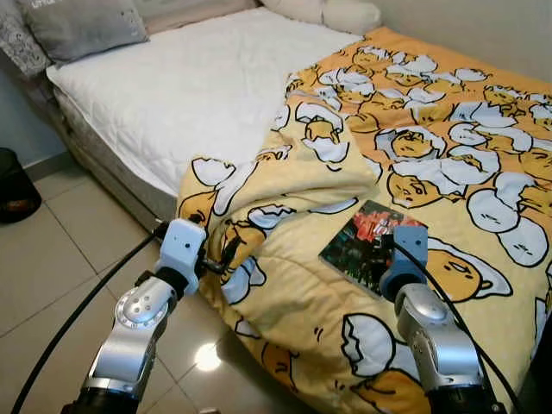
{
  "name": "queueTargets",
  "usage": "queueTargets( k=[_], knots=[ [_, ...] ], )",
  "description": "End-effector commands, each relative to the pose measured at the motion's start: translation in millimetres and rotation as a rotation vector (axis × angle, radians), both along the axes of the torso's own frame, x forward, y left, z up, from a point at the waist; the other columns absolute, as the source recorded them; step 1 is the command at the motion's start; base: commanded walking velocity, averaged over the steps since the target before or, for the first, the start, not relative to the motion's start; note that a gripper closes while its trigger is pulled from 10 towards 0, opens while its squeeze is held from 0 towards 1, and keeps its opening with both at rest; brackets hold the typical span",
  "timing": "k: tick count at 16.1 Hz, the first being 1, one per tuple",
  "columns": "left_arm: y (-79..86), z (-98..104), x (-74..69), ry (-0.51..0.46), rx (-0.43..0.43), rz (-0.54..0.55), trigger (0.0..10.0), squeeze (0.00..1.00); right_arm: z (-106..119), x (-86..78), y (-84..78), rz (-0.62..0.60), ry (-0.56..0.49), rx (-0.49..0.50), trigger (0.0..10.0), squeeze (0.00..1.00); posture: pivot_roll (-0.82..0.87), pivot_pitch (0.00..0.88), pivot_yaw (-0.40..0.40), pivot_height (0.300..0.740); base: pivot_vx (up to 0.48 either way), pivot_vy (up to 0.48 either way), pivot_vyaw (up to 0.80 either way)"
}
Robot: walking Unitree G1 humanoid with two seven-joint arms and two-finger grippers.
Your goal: Clean up the room
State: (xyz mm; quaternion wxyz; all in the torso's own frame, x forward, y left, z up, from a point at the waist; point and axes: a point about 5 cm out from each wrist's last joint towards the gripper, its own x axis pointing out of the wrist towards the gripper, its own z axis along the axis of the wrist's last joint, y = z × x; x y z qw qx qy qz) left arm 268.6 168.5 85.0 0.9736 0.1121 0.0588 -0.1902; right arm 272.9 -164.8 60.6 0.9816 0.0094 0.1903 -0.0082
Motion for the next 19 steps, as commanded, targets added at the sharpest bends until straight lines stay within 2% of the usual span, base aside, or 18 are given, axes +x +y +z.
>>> queueTargets(
  k=[1,5,8,11,19],
  knots=[
    [-1.4,1.3,-1.2,-0.013,0.021,-0.011,10.0,0.00,0.5,0.3,-2.6,-0.011,0.008,-0.011,10.0,0.00,-0.05,0.000,-0.022,0.740,0.000,0.000,0.00],
    [-0.7,-0.4,-0.4,-0.008,0.035,0.012,10.0,0.00,-0.7,-0.8,-5.4,-0.024,0.013,-0.012,10.0,0.00,-0.05,0.000,-0.022,0.740,0.000,0.000,0.00],
    [0.0,0.6,0.3,-0.015,0.002,0.026,10.0,0.00,0.7,-1.0,-6.4,-0.039,0.006,0.000,10.0,0.00,-0.05,0.000,-0.018,0.740,0.000,0.000,0.00],
    [0.1,1.7,0.3,-0.013,-0.028,0.030,10.0,0.00,0.9,-1.8,-6.3,-0.045,0.005,0.014,10.0,0.00,-0.06,0.000,-0.013,0.740,0.000,0.000,-0.77],
    [3.2,2.1,-0.5,-0.007,-0.035,0.037,10.0,0.00,4.1,-0.5,2.8,0.017,-0.012,0.005,10.0,0.00,-0.05,0.000,-0.017,0.740,0.283,0.000,-0.07]
  ],
)
